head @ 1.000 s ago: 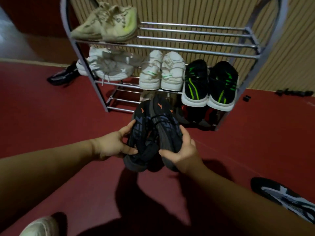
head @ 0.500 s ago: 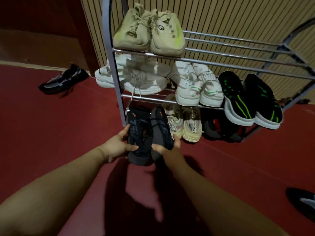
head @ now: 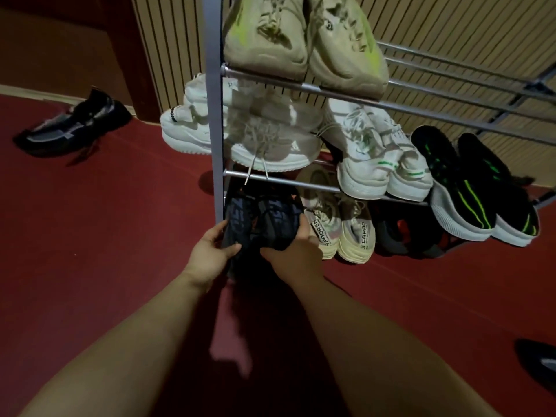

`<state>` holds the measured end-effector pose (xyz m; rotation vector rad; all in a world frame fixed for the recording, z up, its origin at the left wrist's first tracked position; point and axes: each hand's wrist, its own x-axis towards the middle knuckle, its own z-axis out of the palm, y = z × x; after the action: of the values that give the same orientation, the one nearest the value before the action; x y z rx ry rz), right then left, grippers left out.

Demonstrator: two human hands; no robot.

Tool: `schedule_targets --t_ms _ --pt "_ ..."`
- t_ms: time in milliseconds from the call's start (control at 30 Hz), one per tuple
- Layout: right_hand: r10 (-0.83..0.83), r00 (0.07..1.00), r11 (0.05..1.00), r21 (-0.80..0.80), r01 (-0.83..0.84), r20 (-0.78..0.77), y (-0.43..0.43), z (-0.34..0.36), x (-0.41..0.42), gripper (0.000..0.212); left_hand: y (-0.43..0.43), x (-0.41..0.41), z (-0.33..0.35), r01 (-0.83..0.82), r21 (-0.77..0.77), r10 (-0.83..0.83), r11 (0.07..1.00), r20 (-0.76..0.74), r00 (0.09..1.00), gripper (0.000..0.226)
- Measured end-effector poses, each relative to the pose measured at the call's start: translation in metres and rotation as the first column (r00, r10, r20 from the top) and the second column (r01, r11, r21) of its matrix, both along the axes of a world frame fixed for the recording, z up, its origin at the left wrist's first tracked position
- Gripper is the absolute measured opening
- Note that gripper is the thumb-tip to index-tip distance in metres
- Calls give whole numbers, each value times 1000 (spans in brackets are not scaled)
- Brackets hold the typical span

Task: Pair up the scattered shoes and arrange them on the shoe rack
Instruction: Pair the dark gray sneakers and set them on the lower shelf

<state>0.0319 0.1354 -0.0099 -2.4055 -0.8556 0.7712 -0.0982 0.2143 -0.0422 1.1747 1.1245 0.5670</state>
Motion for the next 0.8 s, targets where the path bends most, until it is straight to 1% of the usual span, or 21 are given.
schedule_targets --t_ms 67,133,167,200,267,300,367,400,467,533,600,667,733,800 --pt "-12 1000 1000 -22 13 17 4 -4 -2 107 1 0 -7 -36 -12 36 999 20 999 60" --pt "3 999 999 -44 -1 47 2 -7 -5 104 0 -4 -14 6 -20 -6 1000 11 1000 61" --pt "16 998 998 -54 -13 55 1 -9 -6 103 0 -7 -19 49 0 -49 999 -18 999 67" --pt "29 997 998 -57 -25 71 0 -12 -5 102 -1 -10 -21 127 30 -124 991 -89 988 80" --pt "45 995 997 -58 -40 94 0 -14 -3 101 -4 -14 -23 291 64 -269 955 -237 934 111" --pt "48 994 997 -56 -43 97 1 -15 -3 101 -6 -14 -23 329 58 -303 942 -265 915 121" --pt "48 994 998 -50 -43 97 4 -15 -2 101 -12 -9 -25 368 75 -327 927 -320 889 129" --pt "45 994 998 -47 -40 103 6 -14 -2 101 -16 -6 -25 367 104 -308 924 -366 878 130" --pt "46 989 998 -37 -41 142 8 -13 -2 100 -20 -1 -30 344 170 -249 924 -417 874 129" --pt "67 970 997 -40 -59 235 10 -11 0 98 -19 1 -34 305 212 -207 929 -388 898 129" --pt "52 953 998 -43 -41 299 14 -8 7 95 -17 7 -33 295 268 -177 917 -389 904 122" --pt "-2 957 998 -62 21 291 20 -7 21 92 -7 19 -28 203 314 -69 927 -390 918 105" --pt "-33 967 994 -93 58 251 26 -8 35 88 5 34 -21 76 332 55 940 -369 928 88" --pt "-2 972 989 -144 37 233 28 -8 41 85 14 44 -18 -7 321 128 947 -359 924 77"
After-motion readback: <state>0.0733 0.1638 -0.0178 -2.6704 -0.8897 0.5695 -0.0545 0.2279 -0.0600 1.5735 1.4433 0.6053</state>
